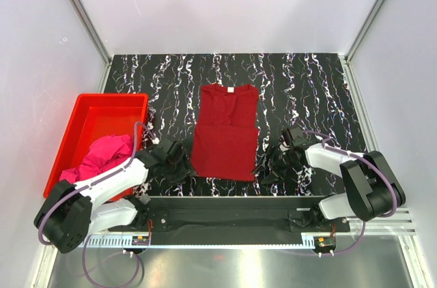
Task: Fold and stack the t-shirts
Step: Fold the tshirt
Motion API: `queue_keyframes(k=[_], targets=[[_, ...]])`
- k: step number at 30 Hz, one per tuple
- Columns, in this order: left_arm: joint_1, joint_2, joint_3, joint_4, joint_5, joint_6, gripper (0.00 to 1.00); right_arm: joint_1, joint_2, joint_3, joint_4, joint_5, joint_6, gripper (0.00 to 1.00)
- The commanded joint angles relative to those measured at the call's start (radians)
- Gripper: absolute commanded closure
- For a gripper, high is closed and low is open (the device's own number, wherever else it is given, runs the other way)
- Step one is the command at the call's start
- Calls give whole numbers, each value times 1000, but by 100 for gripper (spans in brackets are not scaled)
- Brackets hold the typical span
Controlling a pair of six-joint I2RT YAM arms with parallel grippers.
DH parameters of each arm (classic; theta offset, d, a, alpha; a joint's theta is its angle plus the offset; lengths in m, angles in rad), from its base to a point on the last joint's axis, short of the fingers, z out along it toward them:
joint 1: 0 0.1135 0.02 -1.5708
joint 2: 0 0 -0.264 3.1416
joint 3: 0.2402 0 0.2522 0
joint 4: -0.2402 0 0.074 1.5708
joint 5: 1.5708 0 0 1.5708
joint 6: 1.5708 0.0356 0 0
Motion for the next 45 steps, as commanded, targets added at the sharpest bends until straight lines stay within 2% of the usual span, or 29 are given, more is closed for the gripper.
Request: queue_keyframes(k=[1, 10, 18, 23, 26, 34, 37, 40, 45], targets=[[32, 27, -11, 39, -32, -48, 38, 32, -25, -20, 43, 46, 38, 36], [106, 63, -60, 126, 22, -46, 48, 87, -15, -43, 63, 63, 70, 36], [106, 85, -42, 74, 17, -63, 51, 93, -5, -41, 69, 108, 121, 34], [106, 103, -28, 39, 17, -80, 46, 95, 1, -47, 100, 135, 188, 40], [106, 116, -23, 36, 17, -89, 46, 99, 14, -55, 118, 145, 218, 43], [106, 142, -28, 33, 7, -97, 57, 110, 26, -101, 164, 143, 273, 44], [106, 125, -31, 8, 13, -97, 57, 115, 14, -104, 144, 160, 282, 45], [106, 71, -40, -31, 2, -112, 50, 115, -12, -113, 138, 186, 294, 46], [106, 27, -74, -30, -1, -147, 49, 115, -32, -133, 132, 209, 320, 51]])
